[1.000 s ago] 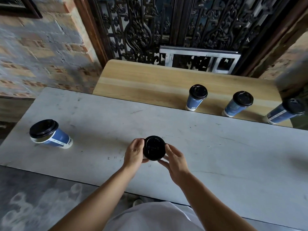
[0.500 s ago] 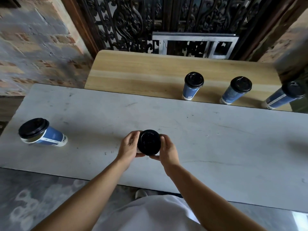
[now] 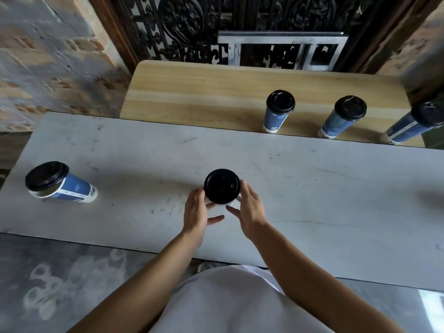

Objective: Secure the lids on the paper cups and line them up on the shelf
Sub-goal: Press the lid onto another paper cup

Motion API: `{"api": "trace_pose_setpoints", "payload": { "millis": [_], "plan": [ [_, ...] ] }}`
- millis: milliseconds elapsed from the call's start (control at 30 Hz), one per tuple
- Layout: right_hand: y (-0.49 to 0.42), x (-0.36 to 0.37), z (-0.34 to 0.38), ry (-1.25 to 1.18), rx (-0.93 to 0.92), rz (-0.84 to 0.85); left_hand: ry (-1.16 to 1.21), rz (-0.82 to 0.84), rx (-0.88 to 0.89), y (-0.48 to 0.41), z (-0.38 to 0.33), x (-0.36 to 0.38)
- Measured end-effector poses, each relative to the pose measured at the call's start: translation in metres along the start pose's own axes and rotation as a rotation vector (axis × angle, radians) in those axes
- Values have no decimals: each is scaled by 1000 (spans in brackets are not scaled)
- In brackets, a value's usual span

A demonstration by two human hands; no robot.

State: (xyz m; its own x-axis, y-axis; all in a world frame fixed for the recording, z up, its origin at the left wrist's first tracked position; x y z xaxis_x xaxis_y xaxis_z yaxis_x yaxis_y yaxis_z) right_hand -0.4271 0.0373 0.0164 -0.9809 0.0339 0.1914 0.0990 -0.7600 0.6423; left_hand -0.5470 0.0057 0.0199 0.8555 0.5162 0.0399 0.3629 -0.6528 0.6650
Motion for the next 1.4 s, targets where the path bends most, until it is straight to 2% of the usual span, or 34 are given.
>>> {"api": "trace_pose_setpoints", "payload": {
  "millis": [167, 367, 600, 800, 900, 1000, 1100, 1267, 1400],
  "plan": [
    [-8, -2, 10, 46, 28, 10, -121, 25, -30, -5, -5, 3],
    [-19, -9, 11, 106, -13, -47, -246, 97, 86, -12, -15, 9],
    [-30, -12, 15, 109, -9, -44, -330, 173, 84, -19, -24, 11],
    [-31, -18, 22, -23, 60, 2, -300, 134, 63, -24, -28, 19],
    [-31, -26, 23, -89, 29, 5, -187, 77, 11, -26, -23, 27],
    [-34, -28, 29, 19, -26, 16, -146, 46, -26, -27, -18, 33],
    [-37, -30, 36, 105, 8, 7, -183, 10, -47, -30, -21, 38],
    [-39, -33, 38, 56, 53, 15, -253, -7, -47, -31, -25, 45],
    [-42, -35, 34, 36, 56, -6, -273, 42, 37, -24, -23, 50]
  ]
}}
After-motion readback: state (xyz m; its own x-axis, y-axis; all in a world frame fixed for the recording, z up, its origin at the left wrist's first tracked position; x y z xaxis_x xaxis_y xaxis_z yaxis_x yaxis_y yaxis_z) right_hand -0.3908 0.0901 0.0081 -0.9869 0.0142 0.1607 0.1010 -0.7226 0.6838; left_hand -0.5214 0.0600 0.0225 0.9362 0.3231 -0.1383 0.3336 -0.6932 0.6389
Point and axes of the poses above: each hand's wrist, its own y-axis away from the middle knuckle, its own x-axis out of the palm, z = x × y, the point moved 1 cm from there along -y, towards the middle knuckle, and after that the axes turned 4 degrees about y, right-handed, at the moved point
